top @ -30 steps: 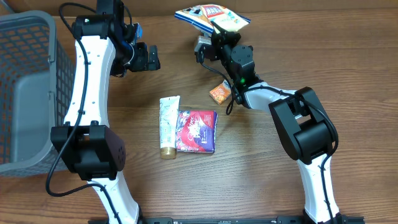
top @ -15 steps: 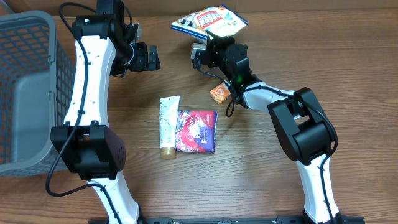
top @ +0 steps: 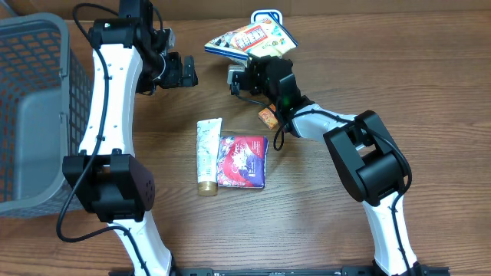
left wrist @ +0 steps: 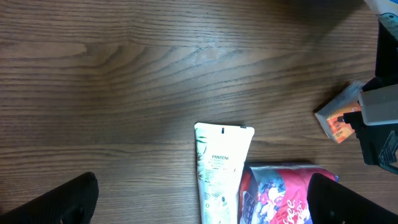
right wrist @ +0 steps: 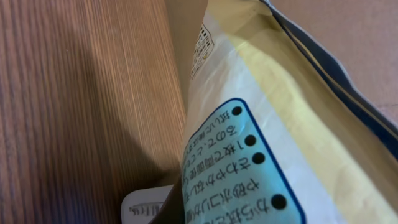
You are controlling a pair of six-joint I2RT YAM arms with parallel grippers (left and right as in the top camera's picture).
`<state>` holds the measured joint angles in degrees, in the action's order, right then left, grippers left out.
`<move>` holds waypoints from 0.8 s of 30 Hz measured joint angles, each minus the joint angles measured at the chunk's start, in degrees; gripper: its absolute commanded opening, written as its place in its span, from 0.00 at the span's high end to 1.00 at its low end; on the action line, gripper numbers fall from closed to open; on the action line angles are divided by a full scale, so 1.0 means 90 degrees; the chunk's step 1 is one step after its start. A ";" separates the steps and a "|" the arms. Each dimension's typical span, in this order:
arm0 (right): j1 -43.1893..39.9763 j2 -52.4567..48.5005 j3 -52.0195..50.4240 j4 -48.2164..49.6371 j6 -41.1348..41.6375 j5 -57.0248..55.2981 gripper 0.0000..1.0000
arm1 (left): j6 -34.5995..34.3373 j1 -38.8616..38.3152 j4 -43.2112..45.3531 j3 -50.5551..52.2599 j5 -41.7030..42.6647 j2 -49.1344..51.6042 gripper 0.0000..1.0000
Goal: Scan the item barcode
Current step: 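Hold the snack bag's barcode in front of the white scanner, then carry the snack bag to the table's right edge and release it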
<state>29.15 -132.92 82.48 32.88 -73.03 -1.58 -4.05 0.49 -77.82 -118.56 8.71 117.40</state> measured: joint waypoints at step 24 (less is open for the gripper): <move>-0.0692 0.3276 0.0092 -0.4787 0.5139 -0.2815 0.96 | 0.0000 0.0000 0.0002 0.0000 -0.0002 0.0000 0.00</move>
<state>22.92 -103.44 83.31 -10.20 -26.79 -26.92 -4.05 0.49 -77.80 -118.56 8.69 117.40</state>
